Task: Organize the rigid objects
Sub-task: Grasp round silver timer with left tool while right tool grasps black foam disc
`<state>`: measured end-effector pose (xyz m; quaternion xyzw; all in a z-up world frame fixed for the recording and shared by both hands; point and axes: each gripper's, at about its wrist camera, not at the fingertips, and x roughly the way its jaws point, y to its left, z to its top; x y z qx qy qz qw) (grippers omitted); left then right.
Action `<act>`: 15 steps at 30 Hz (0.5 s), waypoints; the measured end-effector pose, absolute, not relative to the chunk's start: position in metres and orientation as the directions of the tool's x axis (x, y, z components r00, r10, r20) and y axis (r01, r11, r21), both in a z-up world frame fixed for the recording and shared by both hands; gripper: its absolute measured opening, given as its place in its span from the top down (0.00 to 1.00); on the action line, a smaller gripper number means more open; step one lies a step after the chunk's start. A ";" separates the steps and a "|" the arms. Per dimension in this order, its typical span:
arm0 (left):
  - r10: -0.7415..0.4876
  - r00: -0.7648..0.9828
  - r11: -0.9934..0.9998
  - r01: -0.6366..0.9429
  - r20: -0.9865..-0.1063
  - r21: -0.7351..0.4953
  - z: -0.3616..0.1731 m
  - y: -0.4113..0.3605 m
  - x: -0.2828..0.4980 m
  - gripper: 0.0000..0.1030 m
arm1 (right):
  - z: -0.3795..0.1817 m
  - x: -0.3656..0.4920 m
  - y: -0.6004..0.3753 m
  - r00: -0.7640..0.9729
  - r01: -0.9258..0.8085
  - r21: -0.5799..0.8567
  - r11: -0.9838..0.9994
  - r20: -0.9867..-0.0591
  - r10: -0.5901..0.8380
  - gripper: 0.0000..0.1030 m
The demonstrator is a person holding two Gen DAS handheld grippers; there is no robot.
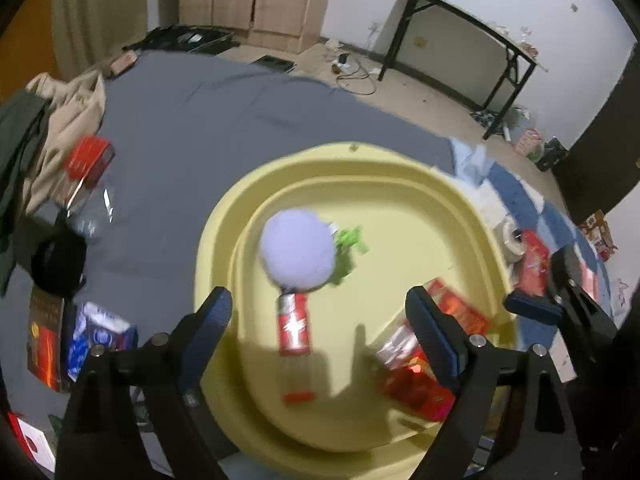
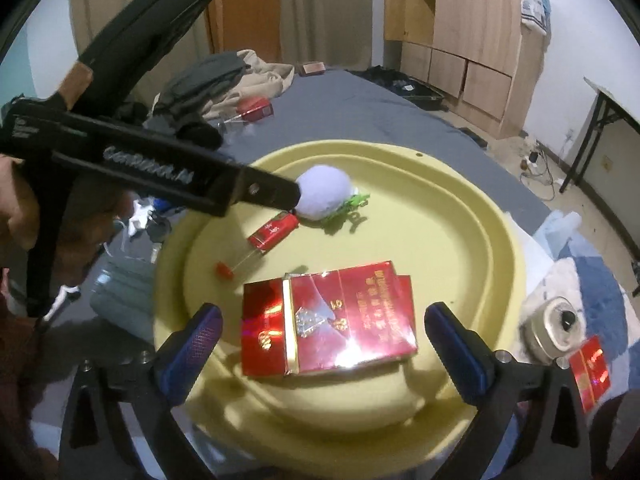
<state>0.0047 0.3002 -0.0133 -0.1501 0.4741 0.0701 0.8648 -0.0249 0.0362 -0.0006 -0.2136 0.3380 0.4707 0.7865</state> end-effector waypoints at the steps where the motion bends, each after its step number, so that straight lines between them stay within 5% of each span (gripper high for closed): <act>1: -0.024 0.542 0.951 -0.247 -0.840 -0.186 -0.009 0.295 0.008 0.04 | 0.005 -0.027 0.029 0.335 -0.883 -0.023 0.469 -0.731 0.595 0.00; 6: -0.097 0.548 0.988 -0.050 -0.831 -0.149 0.009 0.231 0.045 0.00 | 0.049 -0.046 -0.039 0.433 -0.847 -0.085 0.525 -0.683 0.588 0.00; 15: -0.159 0.473 0.983 0.159 -0.867 -0.093 -0.012 0.120 0.114 0.01 | 0.056 -0.057 -0.229 0.699 -0.508 -0.172 0.844 -0.654 0.287 0.00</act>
